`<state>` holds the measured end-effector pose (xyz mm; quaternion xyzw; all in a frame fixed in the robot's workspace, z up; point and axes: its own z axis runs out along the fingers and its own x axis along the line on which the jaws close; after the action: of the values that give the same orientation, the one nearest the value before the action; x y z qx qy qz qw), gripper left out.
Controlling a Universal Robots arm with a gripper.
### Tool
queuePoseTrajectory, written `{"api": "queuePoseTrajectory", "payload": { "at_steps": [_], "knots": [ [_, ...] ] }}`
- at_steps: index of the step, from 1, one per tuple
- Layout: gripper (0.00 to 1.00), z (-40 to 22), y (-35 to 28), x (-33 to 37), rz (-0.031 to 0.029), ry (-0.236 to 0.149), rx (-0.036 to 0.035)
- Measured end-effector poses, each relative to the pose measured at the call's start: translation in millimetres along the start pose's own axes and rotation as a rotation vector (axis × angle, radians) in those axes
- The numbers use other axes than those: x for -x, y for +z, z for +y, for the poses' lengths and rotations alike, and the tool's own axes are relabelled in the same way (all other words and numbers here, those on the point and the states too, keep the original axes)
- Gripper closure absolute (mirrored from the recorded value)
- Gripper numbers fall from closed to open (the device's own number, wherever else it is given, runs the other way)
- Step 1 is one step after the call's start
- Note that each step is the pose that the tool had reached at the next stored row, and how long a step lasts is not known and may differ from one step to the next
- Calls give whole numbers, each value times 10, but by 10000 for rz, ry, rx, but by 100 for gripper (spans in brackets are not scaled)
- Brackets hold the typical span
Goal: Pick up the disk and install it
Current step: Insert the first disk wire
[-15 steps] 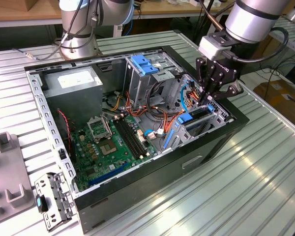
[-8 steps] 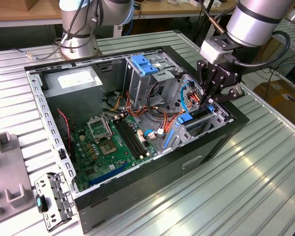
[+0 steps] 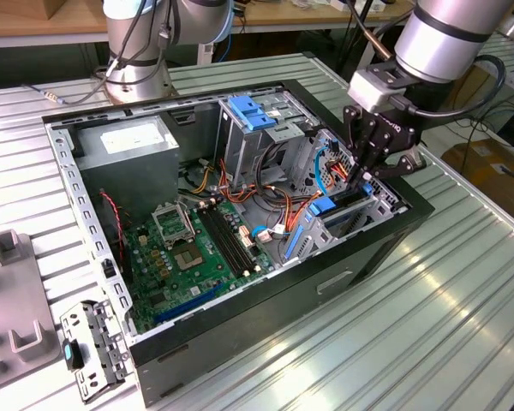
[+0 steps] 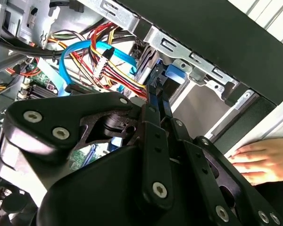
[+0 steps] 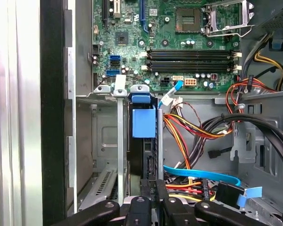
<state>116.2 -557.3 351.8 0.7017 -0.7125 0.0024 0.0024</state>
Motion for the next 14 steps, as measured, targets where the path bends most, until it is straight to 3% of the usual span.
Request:
{"api": "queuePoseTrajectory", "payload": {
  "at_steps": [2,14],
  "knots": [
    [84,6,7,-1,2,-230,-2],
    [84,7,44,-3,0,-13,6]
  ]
}}
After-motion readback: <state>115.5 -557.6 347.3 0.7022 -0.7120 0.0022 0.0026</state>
